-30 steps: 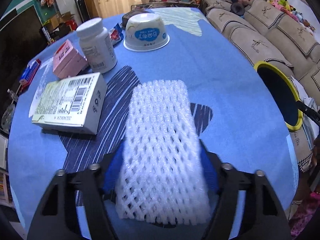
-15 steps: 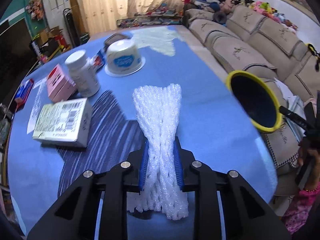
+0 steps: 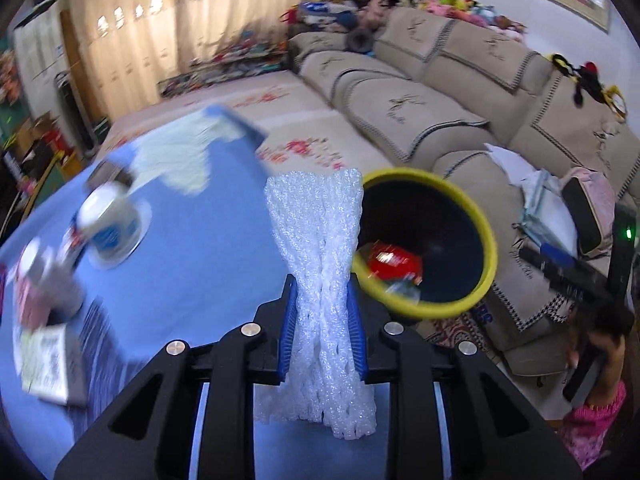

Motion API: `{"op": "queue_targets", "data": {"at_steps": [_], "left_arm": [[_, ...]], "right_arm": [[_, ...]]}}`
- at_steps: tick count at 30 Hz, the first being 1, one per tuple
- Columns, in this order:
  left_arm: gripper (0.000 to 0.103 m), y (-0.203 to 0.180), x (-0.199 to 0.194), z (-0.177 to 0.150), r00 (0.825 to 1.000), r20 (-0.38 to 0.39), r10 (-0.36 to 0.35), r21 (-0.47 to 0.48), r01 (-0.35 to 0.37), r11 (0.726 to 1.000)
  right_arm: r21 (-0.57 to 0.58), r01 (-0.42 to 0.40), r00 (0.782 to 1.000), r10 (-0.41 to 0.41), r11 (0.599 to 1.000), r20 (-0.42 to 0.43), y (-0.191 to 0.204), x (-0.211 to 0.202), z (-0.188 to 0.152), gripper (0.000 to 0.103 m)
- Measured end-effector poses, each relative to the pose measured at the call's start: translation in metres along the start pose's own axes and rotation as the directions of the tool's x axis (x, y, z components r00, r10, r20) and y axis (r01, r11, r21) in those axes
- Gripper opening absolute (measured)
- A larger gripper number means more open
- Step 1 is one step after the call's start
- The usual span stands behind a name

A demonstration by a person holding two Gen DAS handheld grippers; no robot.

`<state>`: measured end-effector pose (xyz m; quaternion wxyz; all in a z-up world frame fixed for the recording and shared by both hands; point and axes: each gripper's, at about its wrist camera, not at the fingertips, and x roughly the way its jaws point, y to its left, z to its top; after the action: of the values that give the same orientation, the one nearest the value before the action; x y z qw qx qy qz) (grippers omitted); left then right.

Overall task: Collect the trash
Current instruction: 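Carry the foam net over the bin and open the left gripper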

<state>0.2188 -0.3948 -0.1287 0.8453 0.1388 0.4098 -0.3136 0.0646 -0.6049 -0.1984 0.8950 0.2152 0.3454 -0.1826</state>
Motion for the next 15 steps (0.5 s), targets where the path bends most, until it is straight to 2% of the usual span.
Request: {"op": "queue_targets", "data": {"at_steps": [3,7,15], "left_arm": [[0.024,-0.023,0.016,0.022,1.0,0.014,-0.026,0.031,0.025,0.999],[0.024,-0.054,0.048,0.05,0.997,-0.005,-0.071,0.062,0.071,0.996],[0.026,-0.098,0.12,0.074,0.989,-0.105,-0.107,0.092,0.117,0.989]], "right_arm": [[0.018,0.023,1.0,-0.023,1.0,0.002,-0.013,-0.005,-0.001,0.079],[0.044,0.045,0.999,-0.046,0.998,0.009,-0.028,-0.01,-0.003,0.079],[0.05,0.069,0.997,-0.07,0.996,0.015,-0.034,-0.014,-0.006,0.079]]}}
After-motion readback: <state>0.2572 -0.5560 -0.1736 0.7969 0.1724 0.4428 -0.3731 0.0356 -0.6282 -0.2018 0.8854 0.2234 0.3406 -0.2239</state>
